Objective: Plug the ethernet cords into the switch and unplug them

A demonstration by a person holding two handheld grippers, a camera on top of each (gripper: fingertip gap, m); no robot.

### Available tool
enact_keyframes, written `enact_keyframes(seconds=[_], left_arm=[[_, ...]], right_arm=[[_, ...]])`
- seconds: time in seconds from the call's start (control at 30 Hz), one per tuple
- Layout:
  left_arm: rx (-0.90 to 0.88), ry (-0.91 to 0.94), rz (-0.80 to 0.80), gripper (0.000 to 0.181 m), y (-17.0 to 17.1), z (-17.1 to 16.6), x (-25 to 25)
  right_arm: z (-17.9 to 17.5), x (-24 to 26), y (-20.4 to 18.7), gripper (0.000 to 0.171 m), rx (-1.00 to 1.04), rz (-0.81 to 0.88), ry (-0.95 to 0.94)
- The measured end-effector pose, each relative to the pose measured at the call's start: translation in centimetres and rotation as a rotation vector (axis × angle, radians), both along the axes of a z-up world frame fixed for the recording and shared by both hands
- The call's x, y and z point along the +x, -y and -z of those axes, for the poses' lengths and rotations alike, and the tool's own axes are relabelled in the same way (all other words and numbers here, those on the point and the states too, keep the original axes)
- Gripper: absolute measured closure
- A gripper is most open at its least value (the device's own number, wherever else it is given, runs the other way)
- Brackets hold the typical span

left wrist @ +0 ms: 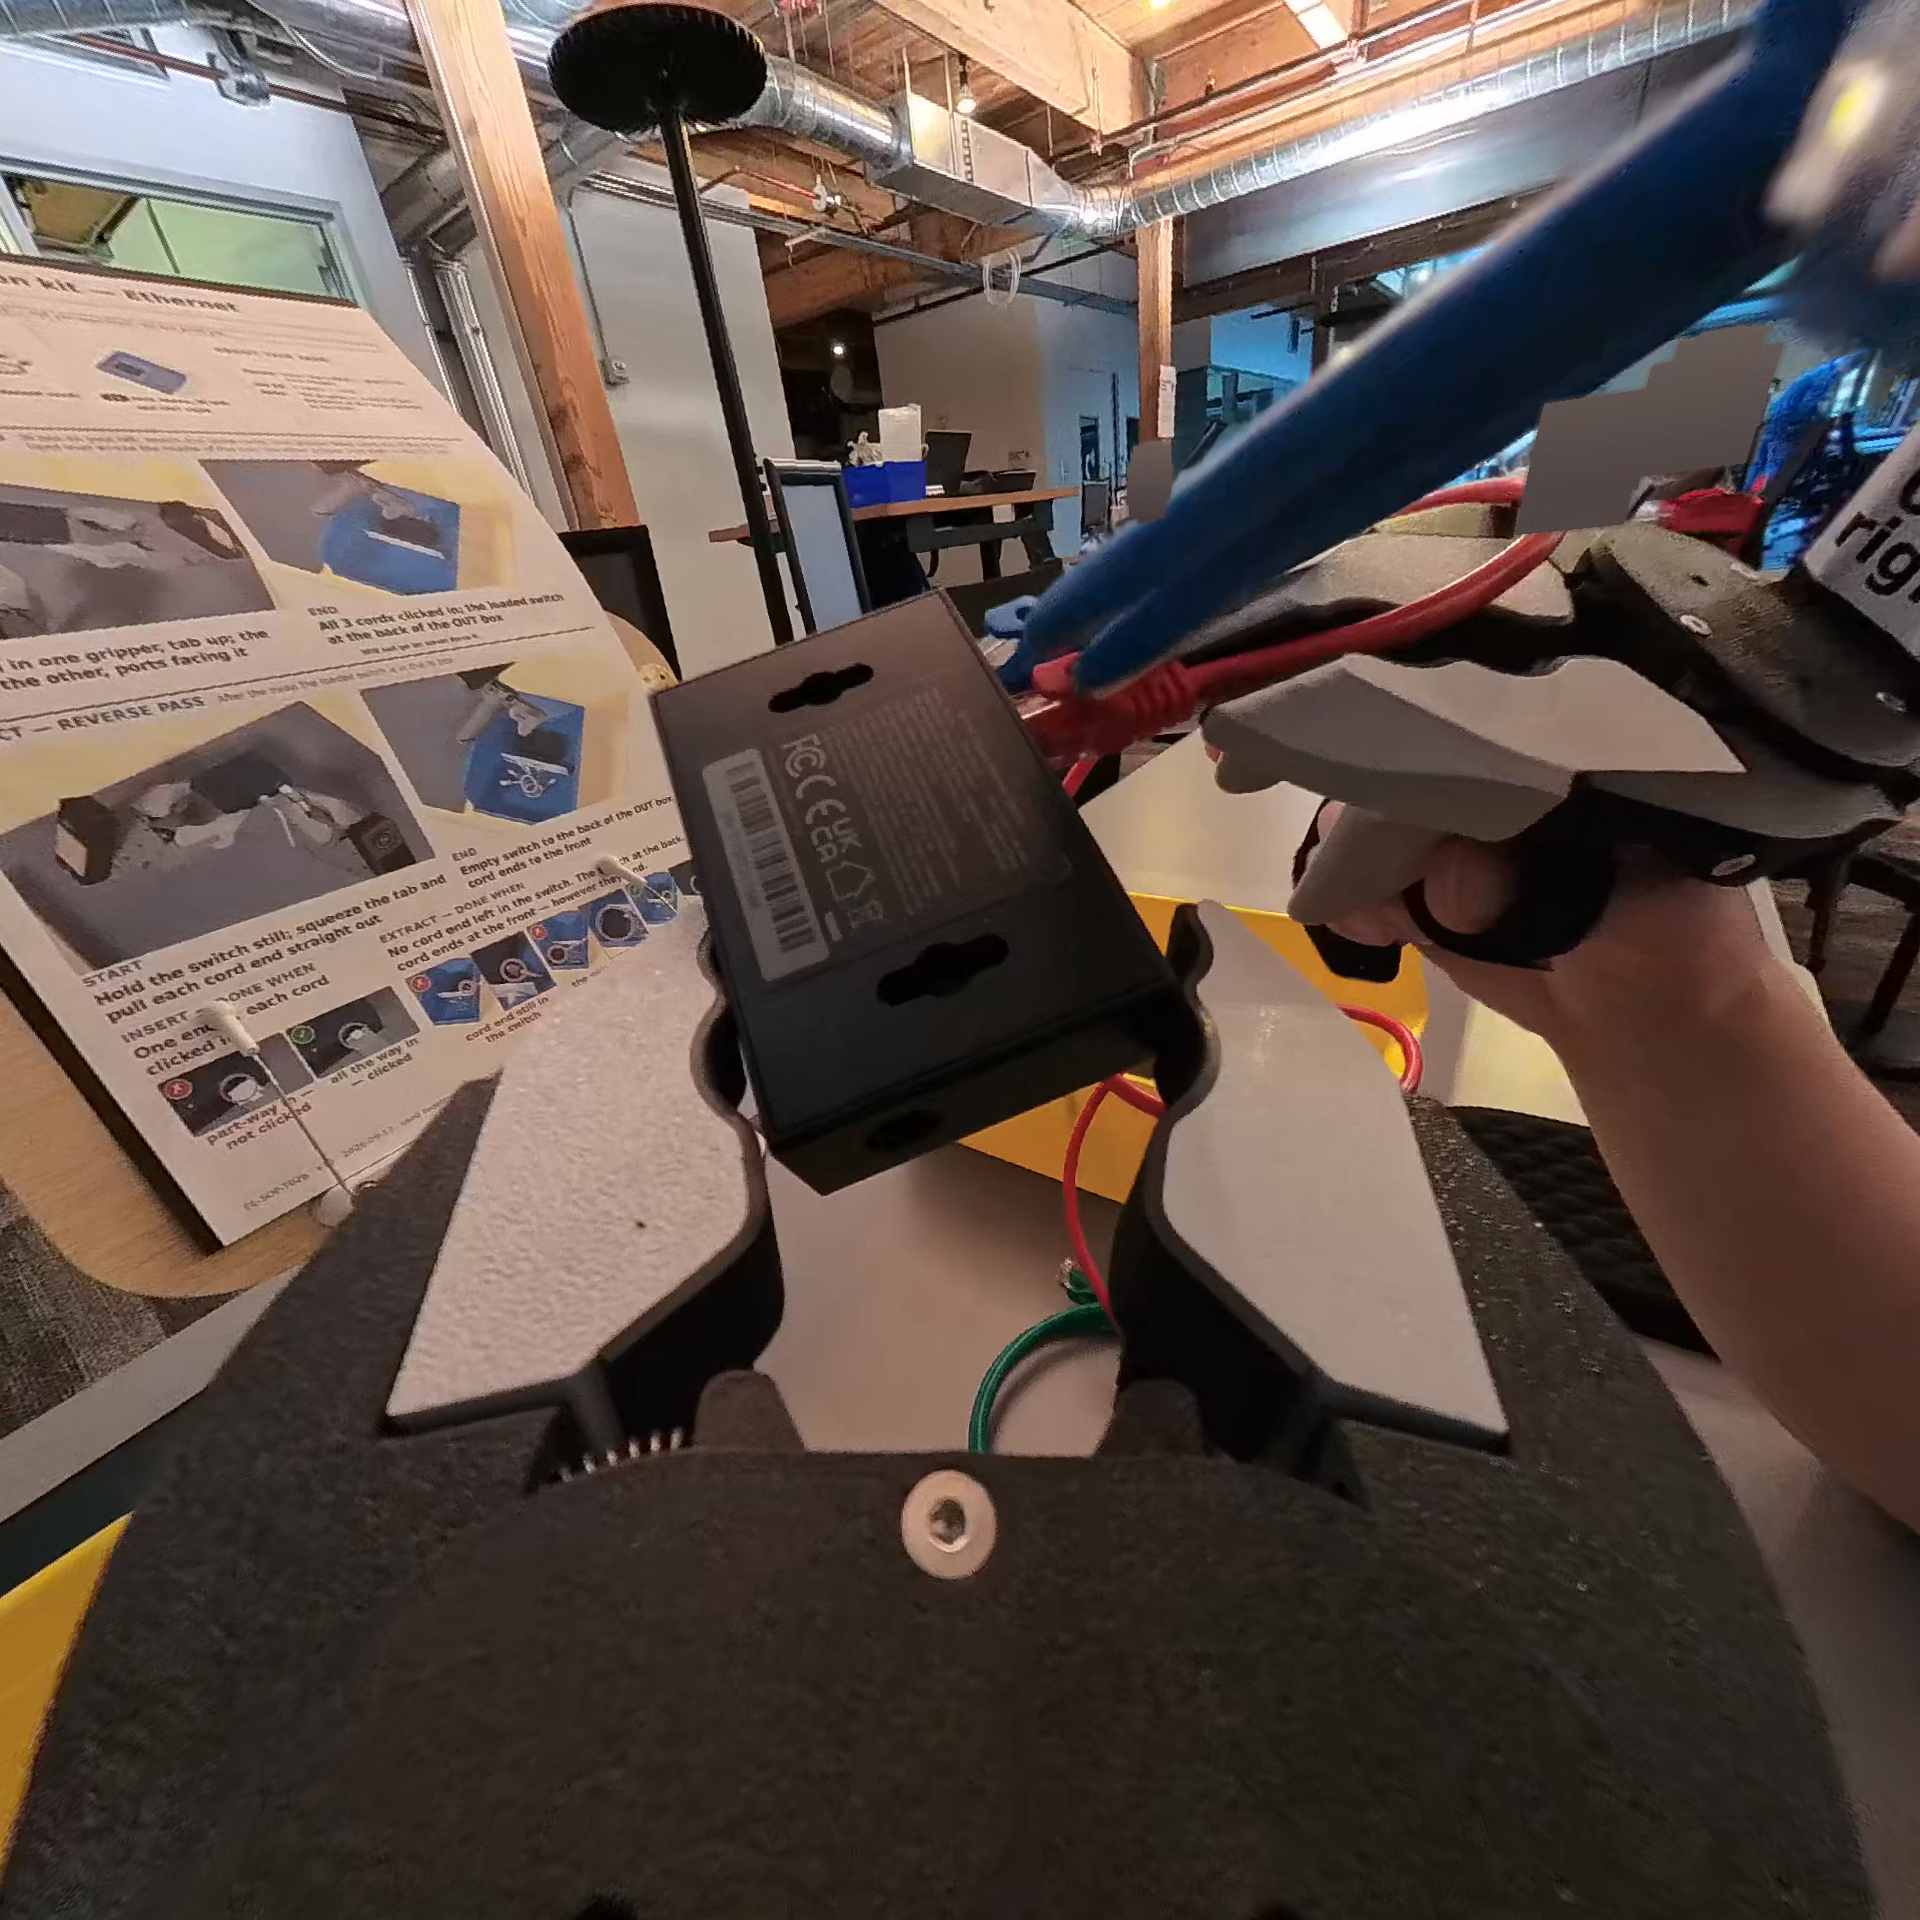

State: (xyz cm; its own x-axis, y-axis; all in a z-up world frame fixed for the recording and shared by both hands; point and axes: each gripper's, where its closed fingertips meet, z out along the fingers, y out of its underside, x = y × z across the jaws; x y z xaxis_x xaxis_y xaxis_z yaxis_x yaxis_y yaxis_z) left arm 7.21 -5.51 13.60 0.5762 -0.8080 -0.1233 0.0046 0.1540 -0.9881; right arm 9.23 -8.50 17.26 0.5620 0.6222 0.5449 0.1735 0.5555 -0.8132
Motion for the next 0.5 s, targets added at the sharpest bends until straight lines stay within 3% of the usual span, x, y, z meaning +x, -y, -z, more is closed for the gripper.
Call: enact_keyframes(seconds=[0.5], left_arm=[[0.011,0.008,-0.009,0.102,0.01,0.0,0.13]], right_arm=[[-0.06,0.09,-0.09,0.161,0.046,0.02,0.005]])
